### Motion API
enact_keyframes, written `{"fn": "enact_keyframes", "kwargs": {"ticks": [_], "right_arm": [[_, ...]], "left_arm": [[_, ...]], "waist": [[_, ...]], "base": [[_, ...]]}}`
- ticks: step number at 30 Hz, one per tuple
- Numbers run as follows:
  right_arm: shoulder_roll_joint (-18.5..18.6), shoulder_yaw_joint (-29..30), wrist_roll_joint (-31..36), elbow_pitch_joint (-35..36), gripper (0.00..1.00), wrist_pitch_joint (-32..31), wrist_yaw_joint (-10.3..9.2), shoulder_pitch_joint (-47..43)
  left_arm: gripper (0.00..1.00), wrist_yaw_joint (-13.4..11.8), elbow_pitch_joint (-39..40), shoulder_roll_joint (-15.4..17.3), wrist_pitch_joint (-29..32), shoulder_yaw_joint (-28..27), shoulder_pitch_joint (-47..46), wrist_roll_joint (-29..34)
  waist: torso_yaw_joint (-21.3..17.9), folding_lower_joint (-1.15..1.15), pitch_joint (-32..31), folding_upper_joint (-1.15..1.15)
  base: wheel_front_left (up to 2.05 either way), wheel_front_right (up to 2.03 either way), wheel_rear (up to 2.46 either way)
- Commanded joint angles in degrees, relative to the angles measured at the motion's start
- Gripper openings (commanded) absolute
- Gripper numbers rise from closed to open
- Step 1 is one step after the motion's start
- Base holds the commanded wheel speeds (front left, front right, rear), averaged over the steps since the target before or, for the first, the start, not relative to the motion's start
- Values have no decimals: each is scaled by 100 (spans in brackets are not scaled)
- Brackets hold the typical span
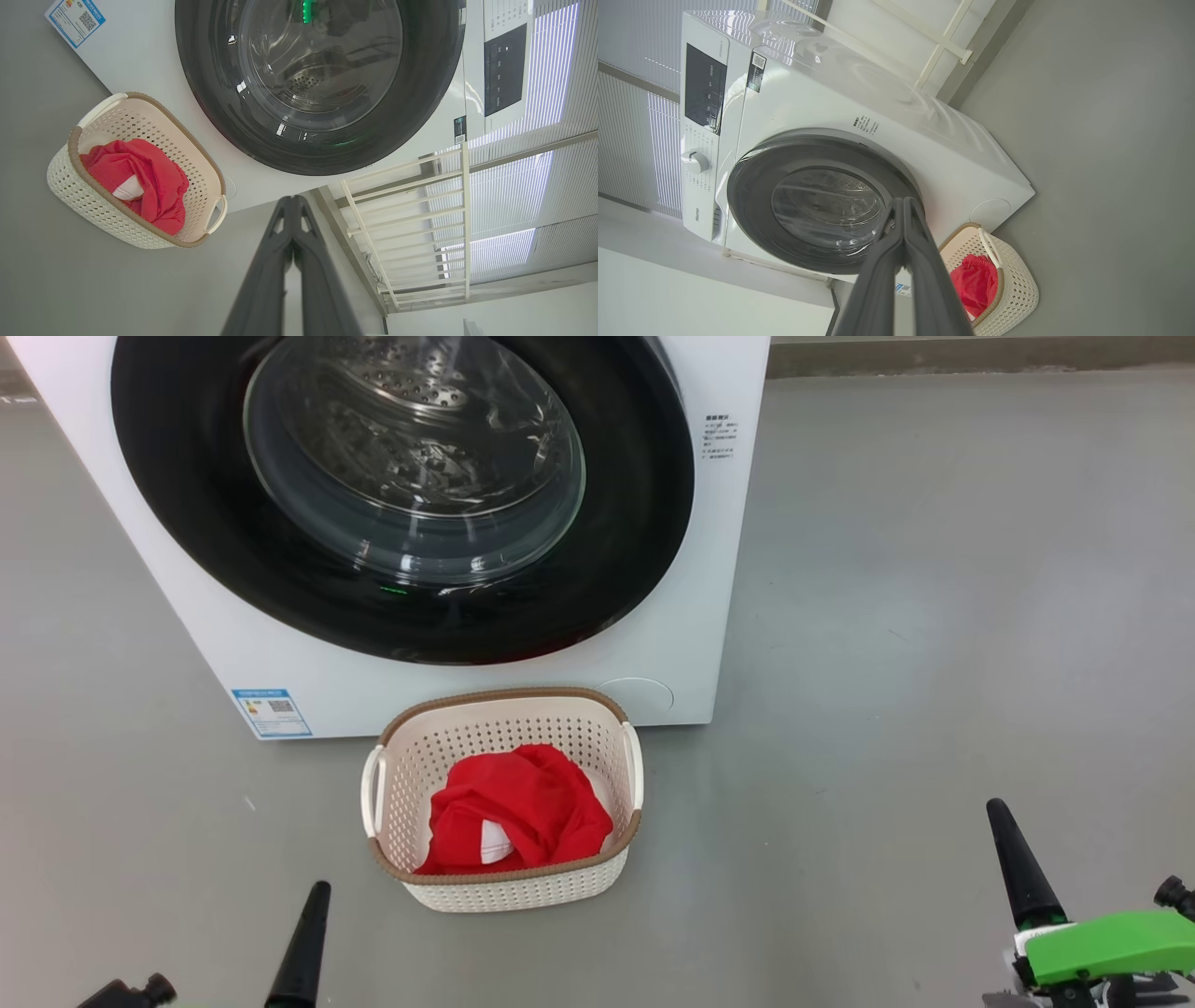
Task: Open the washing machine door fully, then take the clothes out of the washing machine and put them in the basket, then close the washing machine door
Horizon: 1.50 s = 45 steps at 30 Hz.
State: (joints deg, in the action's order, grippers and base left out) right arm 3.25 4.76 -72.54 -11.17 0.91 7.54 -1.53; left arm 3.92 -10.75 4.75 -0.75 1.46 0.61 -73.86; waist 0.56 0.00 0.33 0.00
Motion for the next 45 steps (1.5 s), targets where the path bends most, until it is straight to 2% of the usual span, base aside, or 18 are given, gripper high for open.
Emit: {"fn": "enact_keyframes", "kwargs": {"ticks": [1,28,45], "right_arm": [[103,-81,-182,115,0,-42,0,333],[132,-60,-2107,-260,0,-537,-5,740],[104,-20,-2126,-274,0,-582,-5,754]], "left_arm": [[0,80,89,55,33,-206,-324,-161],[0,350,-307,-12,518,-547,-651,-1983],[0,357,-320,-42,563,-597,-663,-1998]], "waist": [[-2,0,-1,0],[-54,0,-15,0],[-56,0,-15,0]], "base": [[0,0,0],[0,0,0],[0,0,0]]}}
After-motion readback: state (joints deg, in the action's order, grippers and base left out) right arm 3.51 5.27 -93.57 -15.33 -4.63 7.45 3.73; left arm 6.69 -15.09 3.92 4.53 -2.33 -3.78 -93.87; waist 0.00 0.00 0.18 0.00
